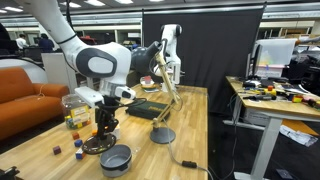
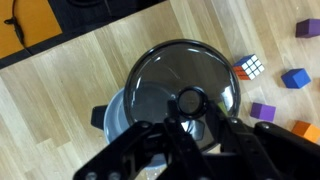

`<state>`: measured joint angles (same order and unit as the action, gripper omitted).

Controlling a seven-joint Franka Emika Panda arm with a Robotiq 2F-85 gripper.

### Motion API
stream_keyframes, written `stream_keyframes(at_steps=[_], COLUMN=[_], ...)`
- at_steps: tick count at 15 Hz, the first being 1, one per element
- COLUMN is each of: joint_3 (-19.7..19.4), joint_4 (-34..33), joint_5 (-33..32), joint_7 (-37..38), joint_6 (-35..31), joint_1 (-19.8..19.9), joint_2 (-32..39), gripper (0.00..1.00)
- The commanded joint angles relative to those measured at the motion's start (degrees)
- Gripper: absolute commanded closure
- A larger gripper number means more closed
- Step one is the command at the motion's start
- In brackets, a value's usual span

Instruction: Remove the black lid from the grey pot

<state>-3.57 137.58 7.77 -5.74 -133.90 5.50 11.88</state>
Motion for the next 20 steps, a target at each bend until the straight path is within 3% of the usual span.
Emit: stream_keyframes(at_steps=[1, 10, 11, 16, 17, 20], joint_3=[0.14, 0.22, -0.14, -0.11, -0.11, 0.81], joint_4=[3.31, 9.48, 7.96, 8.23, 8.23, 7.92], joint_5=[2.57, 15.44, 12.59, 13.97, 13.97, 16.04], joint_7=[-2.16, -7.37, -5.44, -5.8, -5.8, -6.34], joint_6=[2.06, -0.09, 1.21, 0.91, 0.9, 0.0], joint_1=[1.12, 2.09, 1.41, 1.44, 1.44, 1.26], joint_2=[-2.91, -4.49, -2.95, -2.99, -2.99, 0.55], gripper=[0.92, 0.92, 0.67, 0.67, 0.92, 0.92])
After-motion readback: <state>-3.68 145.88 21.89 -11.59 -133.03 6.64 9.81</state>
